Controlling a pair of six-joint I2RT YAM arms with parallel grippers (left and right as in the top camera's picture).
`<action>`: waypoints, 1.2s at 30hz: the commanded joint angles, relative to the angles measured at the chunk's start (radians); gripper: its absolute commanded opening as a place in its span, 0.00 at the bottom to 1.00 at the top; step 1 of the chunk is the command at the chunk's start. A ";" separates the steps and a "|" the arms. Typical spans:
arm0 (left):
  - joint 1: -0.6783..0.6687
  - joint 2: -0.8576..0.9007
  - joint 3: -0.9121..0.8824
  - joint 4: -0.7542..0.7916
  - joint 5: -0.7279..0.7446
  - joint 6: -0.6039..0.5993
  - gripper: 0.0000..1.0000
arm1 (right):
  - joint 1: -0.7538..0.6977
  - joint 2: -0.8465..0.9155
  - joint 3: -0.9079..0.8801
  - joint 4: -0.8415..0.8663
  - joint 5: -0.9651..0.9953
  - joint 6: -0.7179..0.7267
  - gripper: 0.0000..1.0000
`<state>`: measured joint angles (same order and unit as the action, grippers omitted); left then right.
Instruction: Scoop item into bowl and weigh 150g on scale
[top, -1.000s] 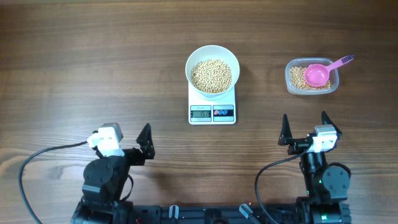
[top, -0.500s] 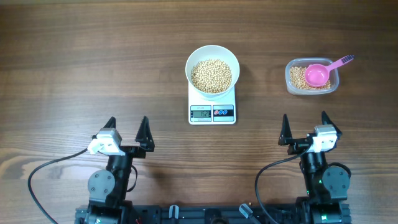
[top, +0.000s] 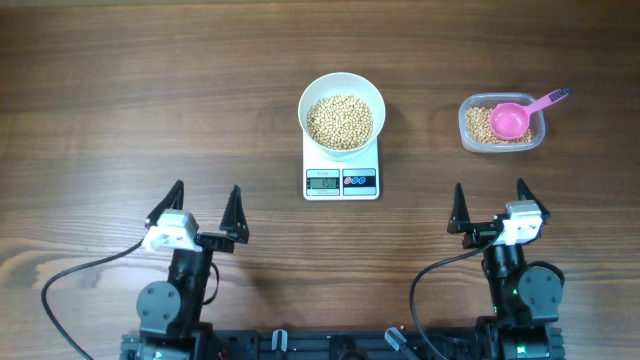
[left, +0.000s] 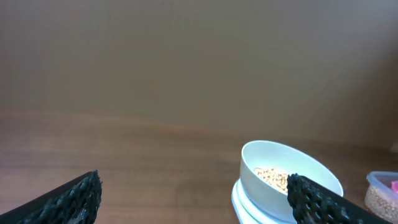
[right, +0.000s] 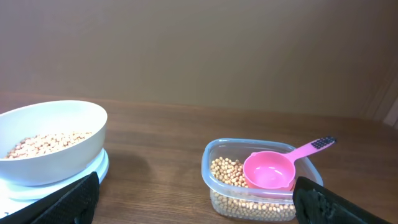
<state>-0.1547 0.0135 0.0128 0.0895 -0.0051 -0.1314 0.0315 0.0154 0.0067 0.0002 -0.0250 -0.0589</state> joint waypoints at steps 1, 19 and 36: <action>0.007 -0.011 -0.006 -0.053 0.012 0.019 1.00 | 0.005 -0.011 -0.002 0.002 -0.010 -0.017 1.00; 0.161 -0.011 -0.007 -0.168 0.008 0.154 1.00 | 0.005 -0.011 -0.002 0.002 -0.010 -0.018 1.00; 0.172 -0.011 -0.007 -0.169 0.027 0.229 1.00 | 0.005 -0.011 -0.002 0.002 -0.010 -0.017 1.00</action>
<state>0.0090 0.0135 0.0120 -0.0757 0.0017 0.0715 0.0315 0.0154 0.0067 0.0002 -0.0250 -0.0589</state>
